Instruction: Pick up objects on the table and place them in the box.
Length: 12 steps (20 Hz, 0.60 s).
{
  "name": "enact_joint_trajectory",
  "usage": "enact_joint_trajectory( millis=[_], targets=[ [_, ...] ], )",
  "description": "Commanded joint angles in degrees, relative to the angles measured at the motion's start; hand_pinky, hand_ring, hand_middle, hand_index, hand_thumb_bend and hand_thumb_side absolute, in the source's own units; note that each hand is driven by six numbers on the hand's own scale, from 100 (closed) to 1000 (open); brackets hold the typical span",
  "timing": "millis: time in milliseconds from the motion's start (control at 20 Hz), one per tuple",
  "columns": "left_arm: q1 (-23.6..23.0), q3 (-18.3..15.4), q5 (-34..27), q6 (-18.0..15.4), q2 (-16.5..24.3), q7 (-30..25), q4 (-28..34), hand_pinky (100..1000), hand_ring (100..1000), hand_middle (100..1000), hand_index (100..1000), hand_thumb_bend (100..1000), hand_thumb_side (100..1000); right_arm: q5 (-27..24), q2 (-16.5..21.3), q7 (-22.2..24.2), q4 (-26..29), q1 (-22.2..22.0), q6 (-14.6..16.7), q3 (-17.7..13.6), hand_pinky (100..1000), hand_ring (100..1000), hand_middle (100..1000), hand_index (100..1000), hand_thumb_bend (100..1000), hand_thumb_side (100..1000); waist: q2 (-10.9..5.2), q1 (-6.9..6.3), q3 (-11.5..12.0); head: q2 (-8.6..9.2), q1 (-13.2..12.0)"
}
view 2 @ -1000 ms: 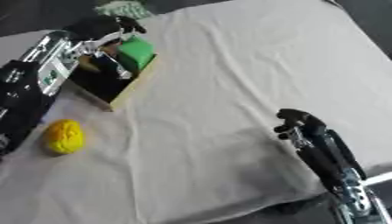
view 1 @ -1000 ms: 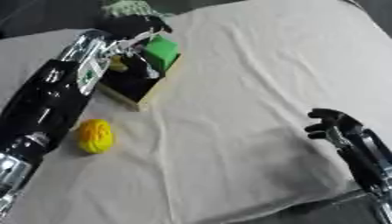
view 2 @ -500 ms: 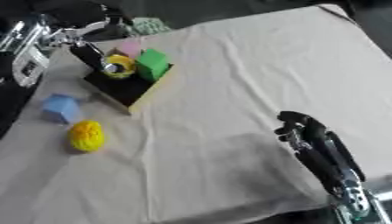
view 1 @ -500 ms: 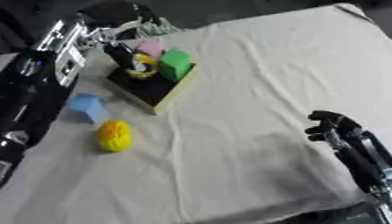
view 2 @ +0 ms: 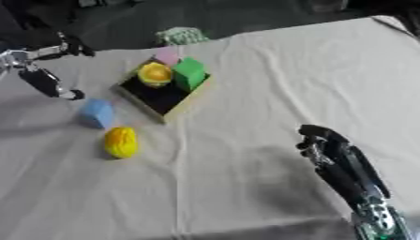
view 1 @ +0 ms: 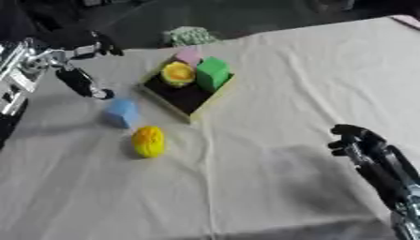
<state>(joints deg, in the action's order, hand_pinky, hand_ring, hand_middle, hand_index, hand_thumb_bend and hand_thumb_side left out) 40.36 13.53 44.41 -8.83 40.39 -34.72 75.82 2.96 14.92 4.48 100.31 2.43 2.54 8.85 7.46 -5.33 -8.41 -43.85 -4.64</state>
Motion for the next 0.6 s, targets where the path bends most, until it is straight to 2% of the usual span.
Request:
enact_joint_trajectory(
  millis=[50,300,400,600],
  targets=[
    [-0.32,-0.99,-3.20,1.59,3.58,-3.05,1.83,820,799,785,886,485,230,0.30,1.03,-0.15,0.57,0.19,0.22,-0.39,693,695,764,809,100,624,-0.82,0.23,0.21,-0.27,0.22],
    [-1.66,0.05,-7.20,3.92,4.03,-7.48,0.09,817,793,778,884,480,180,0.29,0.90,-0.07,0.51,0.20,0.22,-0.36,693,694,763,809,100,617,-0.98,0.67,0.17,-0.27,0.12],
    [-1.98,0.37,-7.34,4.20,3.93,-8.98,-0.53,818,795,781,886,448,190,0.27,0.90,-0.13,0.46,0.11,0.18,-0.41,693,694,763,809,100,619,-1.03,0.82,0.18,-0.27,0.00],
    [-2.33,0.24,-6.33,4.46,3.14,-9.53,-2.41,819,800,794,893,438,175,0.19,0.87,-0.12,0.43,0.04,0.16,-0.38,693,694,762,809,100,619,-1.08,0.98,0.33,-0.27,-0.64]
  ],
)
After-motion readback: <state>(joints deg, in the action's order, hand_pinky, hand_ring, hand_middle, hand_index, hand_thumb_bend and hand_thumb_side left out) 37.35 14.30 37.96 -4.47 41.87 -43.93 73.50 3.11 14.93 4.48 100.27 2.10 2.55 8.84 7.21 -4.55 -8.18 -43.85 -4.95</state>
